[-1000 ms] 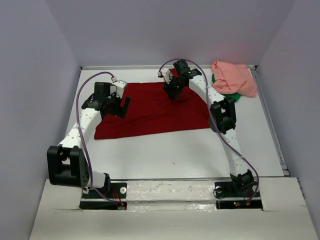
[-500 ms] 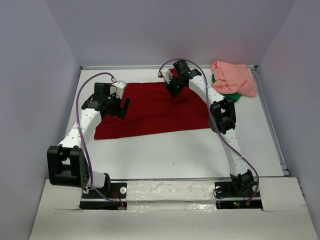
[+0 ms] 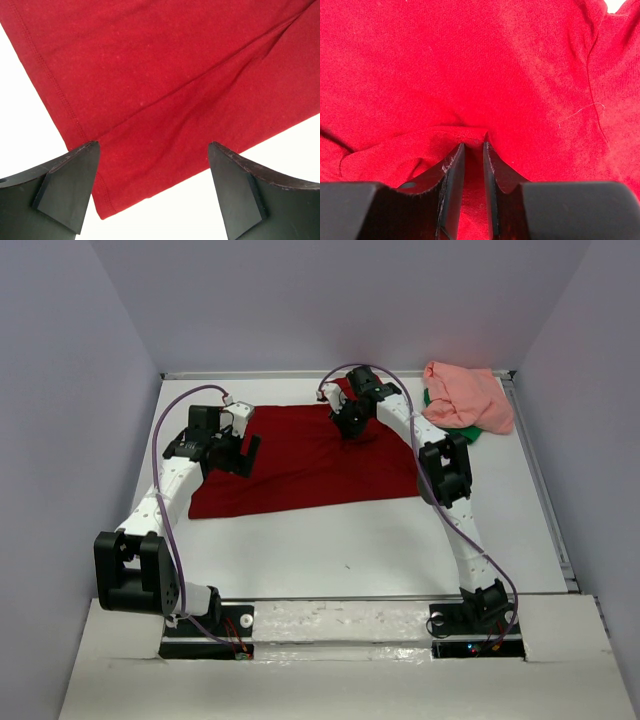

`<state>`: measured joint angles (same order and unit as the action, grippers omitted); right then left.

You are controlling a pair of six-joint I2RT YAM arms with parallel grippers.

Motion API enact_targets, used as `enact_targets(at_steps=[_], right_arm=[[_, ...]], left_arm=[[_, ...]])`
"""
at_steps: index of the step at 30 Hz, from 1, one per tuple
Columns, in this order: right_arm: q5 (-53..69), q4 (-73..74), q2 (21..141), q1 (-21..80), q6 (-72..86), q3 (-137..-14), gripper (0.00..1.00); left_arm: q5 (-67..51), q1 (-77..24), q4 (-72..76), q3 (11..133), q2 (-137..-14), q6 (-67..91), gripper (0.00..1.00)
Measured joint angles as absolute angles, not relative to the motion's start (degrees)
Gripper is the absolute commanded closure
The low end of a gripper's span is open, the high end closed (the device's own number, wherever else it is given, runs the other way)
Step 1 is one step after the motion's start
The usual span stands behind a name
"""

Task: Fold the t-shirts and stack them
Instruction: Fold the flattened tshirt in 1/3 of the way

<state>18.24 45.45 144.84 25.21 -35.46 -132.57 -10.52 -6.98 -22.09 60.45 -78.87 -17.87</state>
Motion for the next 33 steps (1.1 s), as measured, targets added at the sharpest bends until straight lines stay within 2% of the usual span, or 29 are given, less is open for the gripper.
enact_targets(at_steps=[2, 4, 33], right_arm=[[18.41, 45.43, 144.84, 25.21, -35.27, -132.57, 0.84], [18.48, 45.41, 144.84, 25.21, -35.11, -132.57, 1.0], [18.24, 45.39, 144.79, 25.21, -34.94, -133.82, 1.0]], left_arm=[[-10.52, -6.98, -22.09, 60.45, -78.87, -17.87, 0.01], [-10.52, -6.98, -22.09, 60.45, -78.87, -17.87, 0.01], [-10.76, -6.9, -22.09, 60.45, -78.83, -17.85, 0.01]])
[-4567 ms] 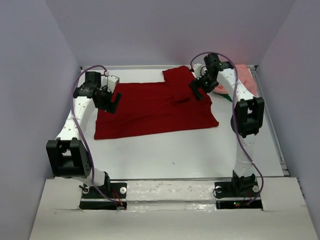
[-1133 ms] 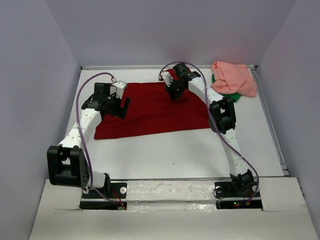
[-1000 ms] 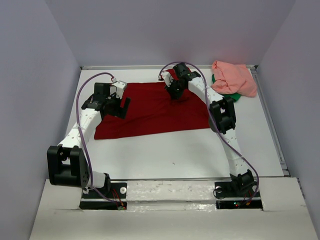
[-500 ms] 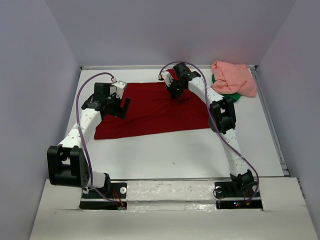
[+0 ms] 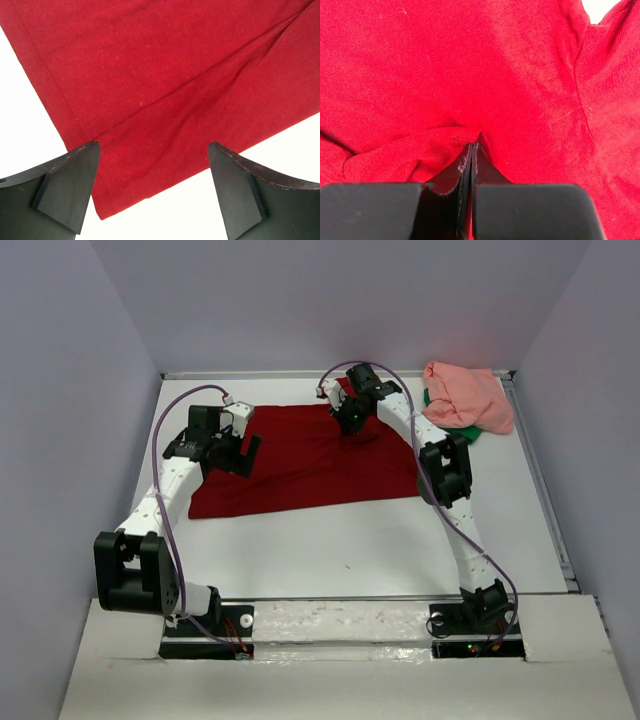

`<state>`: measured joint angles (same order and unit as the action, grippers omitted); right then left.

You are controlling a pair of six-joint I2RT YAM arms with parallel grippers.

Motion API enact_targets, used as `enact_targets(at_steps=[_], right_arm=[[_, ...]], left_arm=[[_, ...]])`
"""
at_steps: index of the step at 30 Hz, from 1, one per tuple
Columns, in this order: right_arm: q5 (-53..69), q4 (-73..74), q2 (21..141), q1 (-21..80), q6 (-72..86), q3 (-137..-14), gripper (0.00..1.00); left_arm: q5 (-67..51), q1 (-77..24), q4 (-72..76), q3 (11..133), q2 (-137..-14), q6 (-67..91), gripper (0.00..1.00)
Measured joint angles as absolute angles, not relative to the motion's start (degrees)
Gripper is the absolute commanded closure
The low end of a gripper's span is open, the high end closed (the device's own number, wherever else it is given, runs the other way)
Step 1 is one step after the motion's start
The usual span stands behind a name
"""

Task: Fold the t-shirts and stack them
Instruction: Fold the flattened tshirt in 1/3 of the way

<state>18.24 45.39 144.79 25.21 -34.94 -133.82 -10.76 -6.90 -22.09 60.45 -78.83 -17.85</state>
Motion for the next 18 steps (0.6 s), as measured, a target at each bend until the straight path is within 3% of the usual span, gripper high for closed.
enact_targets(at_steps=[18], right_arm=[[18.61, 44.69, 142.45, 25.21, -35.16, -134.65, 1.0]], left_arm=[[-10.92, -6.9, -22.11, 60.45, -78.46, -17.85, 0.01]])
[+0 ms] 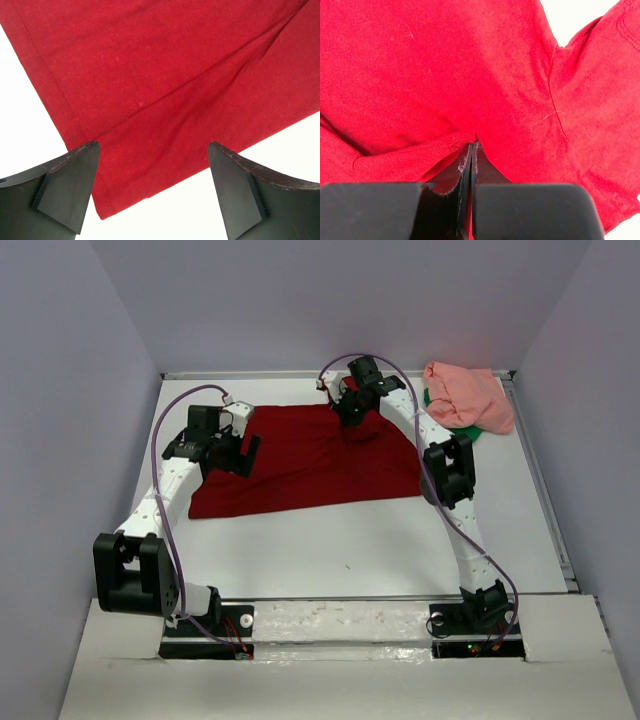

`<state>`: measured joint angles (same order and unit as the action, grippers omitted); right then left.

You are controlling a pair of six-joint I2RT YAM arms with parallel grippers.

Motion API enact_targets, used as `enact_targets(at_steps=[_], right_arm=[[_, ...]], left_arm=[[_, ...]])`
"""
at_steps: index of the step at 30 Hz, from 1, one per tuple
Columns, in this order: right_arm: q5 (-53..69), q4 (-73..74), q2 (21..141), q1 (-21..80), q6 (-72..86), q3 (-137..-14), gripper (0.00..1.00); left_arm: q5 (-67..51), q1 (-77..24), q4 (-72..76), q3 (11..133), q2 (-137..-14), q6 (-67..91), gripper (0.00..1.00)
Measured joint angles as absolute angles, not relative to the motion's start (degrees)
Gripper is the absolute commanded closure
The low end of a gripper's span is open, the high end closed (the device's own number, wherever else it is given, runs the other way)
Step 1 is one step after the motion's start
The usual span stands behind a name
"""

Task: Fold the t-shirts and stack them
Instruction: Fold the flattened tshirt in 1/3 of the way

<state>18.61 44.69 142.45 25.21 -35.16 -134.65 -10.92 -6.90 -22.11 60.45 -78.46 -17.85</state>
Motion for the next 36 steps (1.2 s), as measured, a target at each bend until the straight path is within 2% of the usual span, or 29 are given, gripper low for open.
enact_targets(at_steps=[22, 25, 26, 27, 28, 29, 36], right_arm=[[28.45, 43.0, 142.45, 25.21, -34.02, -134.63, 1.0], [29.04, 43.0, 142.45, 25.21, -33.63, -134.63, 0.64], [29.04, 43.0, 142.45, 25.21, -33.39, -134.63, 0.4], [29.15, 42.89, 142.45, 25.21, -33.34, -134.63, 0.12], [29.32, 42.85, 142.45, 25.21, -33.63, -134.63, 0.12], [29.52, 42.87, 142.47, 25.21, -33.69, -134.63, 0.01], [28.29, 42.87, 142.47, 25.21, -33.45, -134.63, 0.0]], left_arm=[[-10.96, -6.9, -22.11, 60.45, -78.17, -17.87, 0.01], [-10.96, -6.9, -22.11, 60.45, -78.17, -17.87, 0.01], [-10.98, -6.9, -22.11, 60.45, -78.17, -17.85, 0.01], [-10.98, -6.9, -22.11, 60.45, -78.17, -17.85, 0.01], [-11.0, -6.9, -22.11, 60.45, -78.17, -17.85, 0.01], [-11.07, -6.9, -22.11, 60.45, -78.17, -17.85, 0.01], [-11.73, -6.9, -22.13, 60.45, -78.17, -17.85, 0.01]])
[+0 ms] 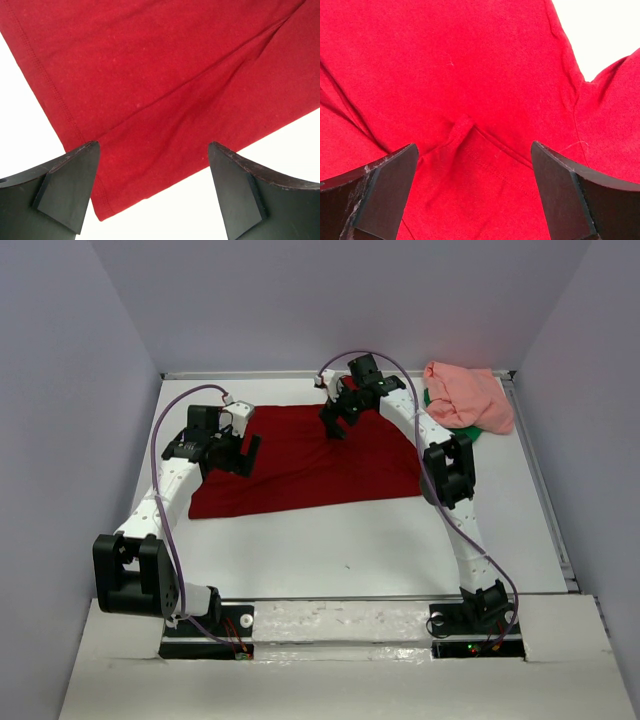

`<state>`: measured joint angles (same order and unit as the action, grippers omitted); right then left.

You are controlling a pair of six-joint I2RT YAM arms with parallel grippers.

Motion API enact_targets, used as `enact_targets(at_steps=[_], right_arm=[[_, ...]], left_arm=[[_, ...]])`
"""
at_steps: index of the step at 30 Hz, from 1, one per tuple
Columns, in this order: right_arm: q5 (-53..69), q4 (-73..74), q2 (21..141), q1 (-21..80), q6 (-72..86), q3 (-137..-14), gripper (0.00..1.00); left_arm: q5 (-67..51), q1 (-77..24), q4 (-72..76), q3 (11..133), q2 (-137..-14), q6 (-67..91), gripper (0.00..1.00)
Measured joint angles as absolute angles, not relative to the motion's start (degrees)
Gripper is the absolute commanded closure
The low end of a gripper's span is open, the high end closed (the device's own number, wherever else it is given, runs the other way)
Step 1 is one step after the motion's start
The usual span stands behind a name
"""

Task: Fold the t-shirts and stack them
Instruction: Fold the flattened tshirt in 1/3 of the way

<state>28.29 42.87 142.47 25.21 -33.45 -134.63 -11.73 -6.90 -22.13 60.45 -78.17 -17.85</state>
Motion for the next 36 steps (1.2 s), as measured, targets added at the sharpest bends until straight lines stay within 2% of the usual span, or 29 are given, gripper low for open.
enact_targets(at_steps=[8, 20, 26, 36], right_arm=[[22.7, 42.68, 142.45, 25.21, -33.61, -134.63, 0.0], [-3.07, 37.15, 135.26, 23.77, -32.58, -127.76, 0.0], [-9.52, 34.28, 132.62, 21.61, -31.09, -125.32, 0.0], [-9.08, 36.64, 132.42, 18.26, -29.45, -126.06, 0.0]], left_arm=[[-11.94, -6.9, -22.13, 60.45, -78.15, -17.82, 0.01], [-8.4, -6.24, -17.04, 60.45, -75.24, -18.5, 0.01], [-7.16, -2.96, -14.85, 64.97, -84.97, -19.0, 0.01], [-7.35, 1.91, -14.46, 74.3, -99.15, -19.03, 0.01]])
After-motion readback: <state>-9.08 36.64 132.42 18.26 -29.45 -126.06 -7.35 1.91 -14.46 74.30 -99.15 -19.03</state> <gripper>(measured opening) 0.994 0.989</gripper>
